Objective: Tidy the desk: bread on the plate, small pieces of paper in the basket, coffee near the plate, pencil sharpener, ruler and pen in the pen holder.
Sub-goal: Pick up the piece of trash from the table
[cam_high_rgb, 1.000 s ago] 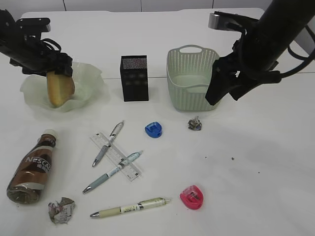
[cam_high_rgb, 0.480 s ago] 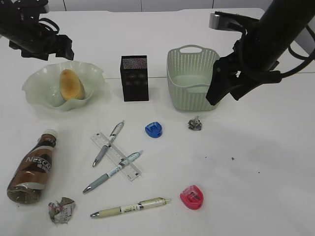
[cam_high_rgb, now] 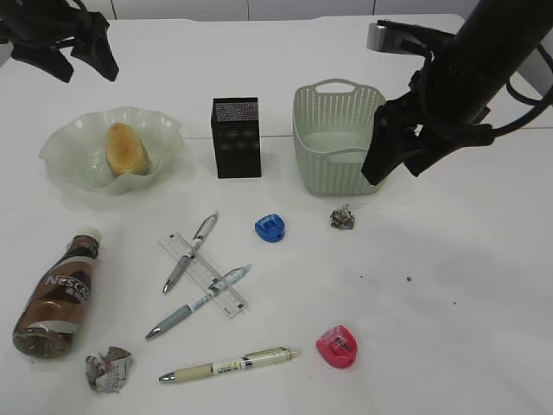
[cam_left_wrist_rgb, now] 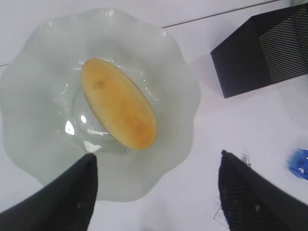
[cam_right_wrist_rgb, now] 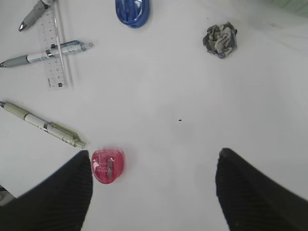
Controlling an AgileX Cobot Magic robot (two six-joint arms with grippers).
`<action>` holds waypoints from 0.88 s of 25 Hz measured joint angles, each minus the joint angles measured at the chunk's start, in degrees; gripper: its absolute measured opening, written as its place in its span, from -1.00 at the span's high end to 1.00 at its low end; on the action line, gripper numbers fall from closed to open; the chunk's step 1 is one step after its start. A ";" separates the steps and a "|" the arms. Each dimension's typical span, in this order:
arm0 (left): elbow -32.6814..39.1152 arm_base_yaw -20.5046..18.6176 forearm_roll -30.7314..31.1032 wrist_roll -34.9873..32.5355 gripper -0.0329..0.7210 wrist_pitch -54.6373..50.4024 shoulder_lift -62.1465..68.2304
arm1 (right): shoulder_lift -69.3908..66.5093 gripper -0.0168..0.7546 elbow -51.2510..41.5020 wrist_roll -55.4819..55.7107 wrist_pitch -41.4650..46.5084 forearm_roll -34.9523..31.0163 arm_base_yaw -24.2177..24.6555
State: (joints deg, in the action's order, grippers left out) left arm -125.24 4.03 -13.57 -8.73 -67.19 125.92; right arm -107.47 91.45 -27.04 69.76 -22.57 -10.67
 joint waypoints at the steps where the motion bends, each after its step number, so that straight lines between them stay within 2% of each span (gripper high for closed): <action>1: -1.52 0.00 0.00 0.66 -0.60 -1.79 -0.14 | 0.00 -0.56 0.00 0.00 0.00 0.00 0.00; 8: -2.52 0.00 -0.57 2.34 -0.47 -3.92 -2.88 | 0.00 -0.56 0.00 -0.22 0.10 -0.21 0.00; 16: -2.65 0.00 -1.95 2.47 -0.44 -4.14 -3.13 | 0.00 -0.56 0.00 2.86 0.10 -0.10 0.00; 22: -2.65 0.00 -0.53 2.51 -0.44 -4.25 -4.06 | 0.00 -0.56 0.00 6.63 -0.85 -0.10 0.00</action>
State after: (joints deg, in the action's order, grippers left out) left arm -127.89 4.03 -14.09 -6.22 -71.43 121.85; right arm -107.47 91.45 -20.40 68.91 -22.67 -10.67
